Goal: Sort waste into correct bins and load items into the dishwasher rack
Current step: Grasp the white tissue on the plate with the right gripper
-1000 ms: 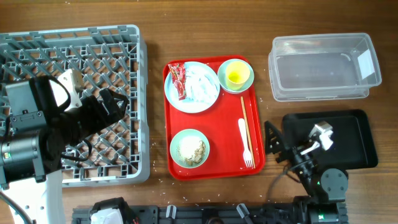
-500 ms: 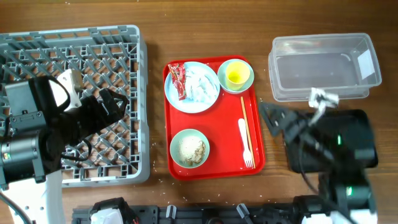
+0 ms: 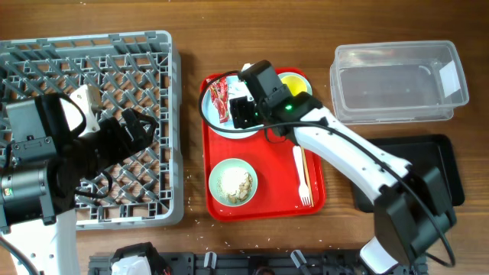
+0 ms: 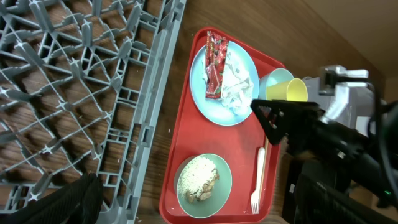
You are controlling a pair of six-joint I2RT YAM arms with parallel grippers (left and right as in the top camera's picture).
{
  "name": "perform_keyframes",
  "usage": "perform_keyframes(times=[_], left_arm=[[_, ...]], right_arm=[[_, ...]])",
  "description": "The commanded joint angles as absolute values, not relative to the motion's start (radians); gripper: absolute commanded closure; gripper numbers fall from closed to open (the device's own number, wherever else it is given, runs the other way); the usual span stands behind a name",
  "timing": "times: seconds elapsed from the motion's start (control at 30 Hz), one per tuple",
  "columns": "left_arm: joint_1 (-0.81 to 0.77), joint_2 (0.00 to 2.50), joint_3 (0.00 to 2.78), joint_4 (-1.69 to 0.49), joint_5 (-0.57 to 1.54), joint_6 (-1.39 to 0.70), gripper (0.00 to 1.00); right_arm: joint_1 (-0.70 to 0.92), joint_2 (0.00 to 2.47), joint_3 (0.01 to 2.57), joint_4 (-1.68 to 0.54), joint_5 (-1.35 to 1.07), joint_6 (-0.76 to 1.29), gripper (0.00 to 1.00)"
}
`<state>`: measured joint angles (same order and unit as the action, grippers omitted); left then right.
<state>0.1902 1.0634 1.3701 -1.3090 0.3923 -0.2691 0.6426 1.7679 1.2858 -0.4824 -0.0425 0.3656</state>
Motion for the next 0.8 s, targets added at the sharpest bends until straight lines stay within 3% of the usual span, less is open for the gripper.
perform_keyframes(times=[0.0, 0.07, 0.17, 0.27, 0.37, 0.4, 0.6, 0.77], left_arm=[[0.195, 1.061, 1.382, -1.307, 0.391, -0.277, 0.00], [0.195, 1.061, 1.382, -1.307, 0.391, -0.277, 0.00], [0.195, 1.061, 1.382, -1.307, 0.391, -0.277, 0.00], [0.195, 1.061, 1.382, -1.307, 0.391, -0.277, 0.00], [0.195, 1.061, 1.382, -1.307, 0.391, -0.277, 0.00], [0.195, 1.061, 1.382, -1.307, 0.391, -0.277, 0.00], [0.195, 1.061, 1.382, -1.307, 0.391, -0.277, 0.00], [0.195, 1.061, 1.382, -1.307, 0.391, -0.277, 0.00]], right_arm=[[0.642, 1.875, 1.304, -0.434, 0.002, 0.414, 0.34], [0.642, 1.936, 1.304, -0.418, 0.090, 0.483, 0.36], [0.642, 1.978, 1.303, -0.408, 0.136, 0.498, 0.48], [0.642, 1.999, 1.303, -0.410, 0.131, 0.501, 0.51], [0.642, 1.998, 1.303, -0.432, 0.118, 0.501, 0.88], [0.642, 1.975, 1.303, -0.435, 0.081, 0.500, 0.96], [0.624, 1.651, 1.305, -0.440, 0.064, 0.499, 0.96], [0.583, 1.375, 1.305, -0.499, 0.258, 0.497, 0.96]])
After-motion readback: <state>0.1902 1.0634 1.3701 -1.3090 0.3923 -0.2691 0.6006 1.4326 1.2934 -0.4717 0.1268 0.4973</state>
